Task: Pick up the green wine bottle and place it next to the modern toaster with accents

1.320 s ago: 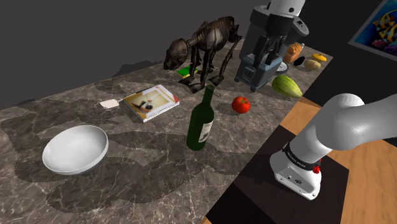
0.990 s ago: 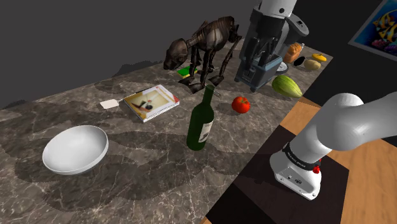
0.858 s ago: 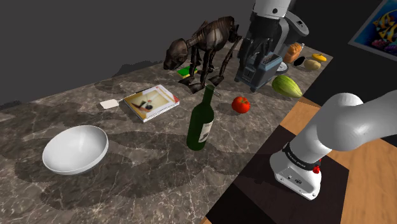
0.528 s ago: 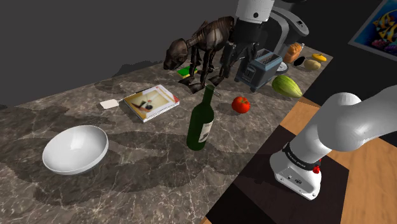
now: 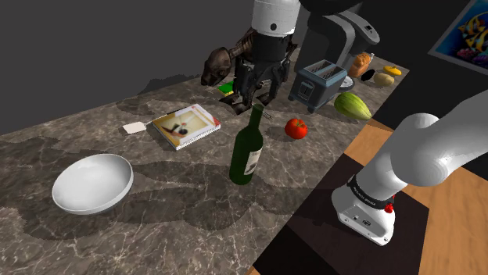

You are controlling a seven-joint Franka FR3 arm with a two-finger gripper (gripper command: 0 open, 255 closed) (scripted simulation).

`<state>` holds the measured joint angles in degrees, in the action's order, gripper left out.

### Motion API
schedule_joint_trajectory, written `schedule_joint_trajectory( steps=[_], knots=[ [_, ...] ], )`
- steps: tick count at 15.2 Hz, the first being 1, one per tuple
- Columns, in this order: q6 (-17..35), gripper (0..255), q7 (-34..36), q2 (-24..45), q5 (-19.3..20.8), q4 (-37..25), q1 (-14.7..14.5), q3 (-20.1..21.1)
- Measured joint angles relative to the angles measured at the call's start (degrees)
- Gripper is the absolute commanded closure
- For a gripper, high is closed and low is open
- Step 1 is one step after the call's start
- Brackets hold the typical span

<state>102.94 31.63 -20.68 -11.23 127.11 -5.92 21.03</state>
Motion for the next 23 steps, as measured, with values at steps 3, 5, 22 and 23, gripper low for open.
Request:
schedule_joint_trajectory(
  steps=[3,5,22,23],
  knots=[
    [2.0,0,0.2,0.3,-0.1,1.7,-0.1,0.4],
    [3.5,0,0.3,0.6,-0.2,2.9,-0.2,0.7],
    [5.7,255,0.4,0.9,-0.4,4.6,-0.4,1.0],
    [5.7,255,0.4,0.9,-0.4,4.6,-0.4,1.0]
  ],
)
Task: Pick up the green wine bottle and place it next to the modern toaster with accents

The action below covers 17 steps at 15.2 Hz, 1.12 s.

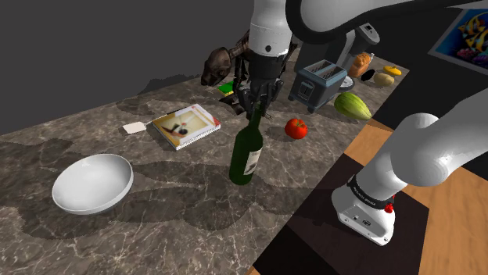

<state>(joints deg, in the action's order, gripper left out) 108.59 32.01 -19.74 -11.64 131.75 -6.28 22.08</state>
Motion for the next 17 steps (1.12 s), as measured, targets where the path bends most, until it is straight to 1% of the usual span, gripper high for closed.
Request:
schedule_joint_trajectory(
  steps=[3,17],
  knots=[
    [-1.0,255,0.0,-0.2,0.0,-0.7,0.0,-0.1],
    [-11.7,255,0.6,-1.4,0.6,-10.3,0.4,-1.3]
  ],
)
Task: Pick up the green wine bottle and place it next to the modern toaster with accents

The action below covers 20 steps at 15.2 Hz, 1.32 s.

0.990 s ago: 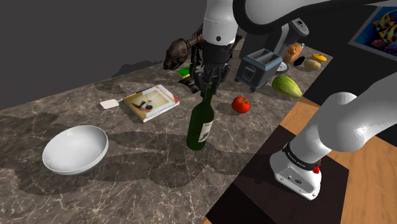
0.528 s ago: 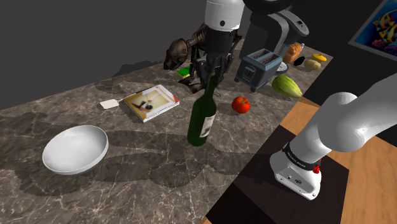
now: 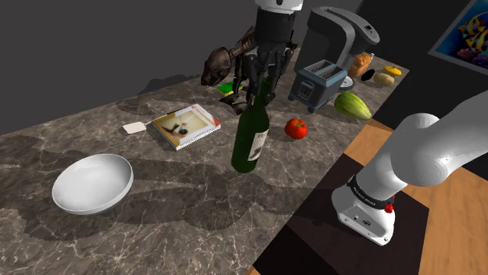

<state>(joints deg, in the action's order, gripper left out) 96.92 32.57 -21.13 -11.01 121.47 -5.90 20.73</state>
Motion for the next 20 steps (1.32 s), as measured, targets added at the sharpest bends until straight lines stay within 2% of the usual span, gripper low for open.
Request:
schedule_joint_trajectory(
  steps=[20],
  knots=[
    [-15.3,255,1.8,2.7,1.2,-18.0,0.6,-0.8]
  ],
)
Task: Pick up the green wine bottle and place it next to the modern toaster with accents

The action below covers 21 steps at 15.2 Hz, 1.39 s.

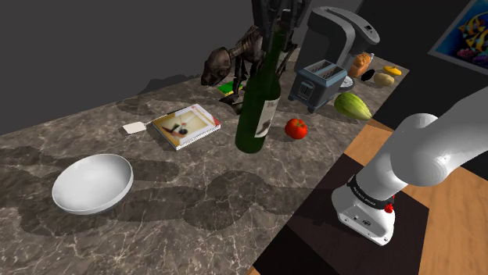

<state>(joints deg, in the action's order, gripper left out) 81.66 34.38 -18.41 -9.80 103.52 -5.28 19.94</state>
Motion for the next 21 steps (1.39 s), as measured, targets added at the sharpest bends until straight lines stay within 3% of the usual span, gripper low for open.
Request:
schedule_joint_trajectory(
  steps=[16,21],
  knots=[
    [-12.9,255,2.5,6.5,1.5,-19.3,0.3,0.5],
    [-14.0,255,-4.1,2.2,1.8,-15.5,2.3,-4.0]
  ],
)
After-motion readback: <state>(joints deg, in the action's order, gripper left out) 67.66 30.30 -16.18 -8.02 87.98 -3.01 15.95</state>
